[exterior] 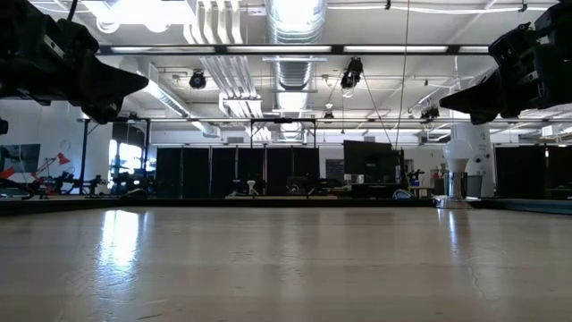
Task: Pick & Place Makeup Brushes
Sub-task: Return to Home Position
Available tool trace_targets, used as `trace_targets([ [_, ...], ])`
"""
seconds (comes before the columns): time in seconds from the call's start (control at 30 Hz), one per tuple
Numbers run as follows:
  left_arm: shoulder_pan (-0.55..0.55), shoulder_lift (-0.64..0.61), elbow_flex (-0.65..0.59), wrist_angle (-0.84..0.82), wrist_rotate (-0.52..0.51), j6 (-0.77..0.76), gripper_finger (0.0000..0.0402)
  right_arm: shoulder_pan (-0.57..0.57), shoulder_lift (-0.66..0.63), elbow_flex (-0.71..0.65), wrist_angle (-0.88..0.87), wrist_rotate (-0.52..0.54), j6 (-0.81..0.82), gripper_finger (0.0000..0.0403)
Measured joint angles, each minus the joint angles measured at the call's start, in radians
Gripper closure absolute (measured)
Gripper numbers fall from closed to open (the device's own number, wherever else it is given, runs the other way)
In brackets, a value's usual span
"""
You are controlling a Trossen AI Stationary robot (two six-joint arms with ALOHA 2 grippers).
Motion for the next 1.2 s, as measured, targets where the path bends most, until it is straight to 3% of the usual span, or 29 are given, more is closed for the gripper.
trace_targets([
  [0.2,0.000,0.000,0.000,-0.001,0.000,0.000,0.0402,0.001,-0.007,-0.001,0.001,0.000,0.000,0.0394],
  [0.37,0.000,0.000,-0.001,-0.001,0.000,0.000,0.0402,0.000,-0.087,-0.002,0.004,0.001,0.000,0.0394],
  [1.2,0.000,0.011,-0.001,0.006,-0.002,0.000,0.0402,0.000,-0.053,-0.003,0.046,0.000,0.000,0.0394],
])
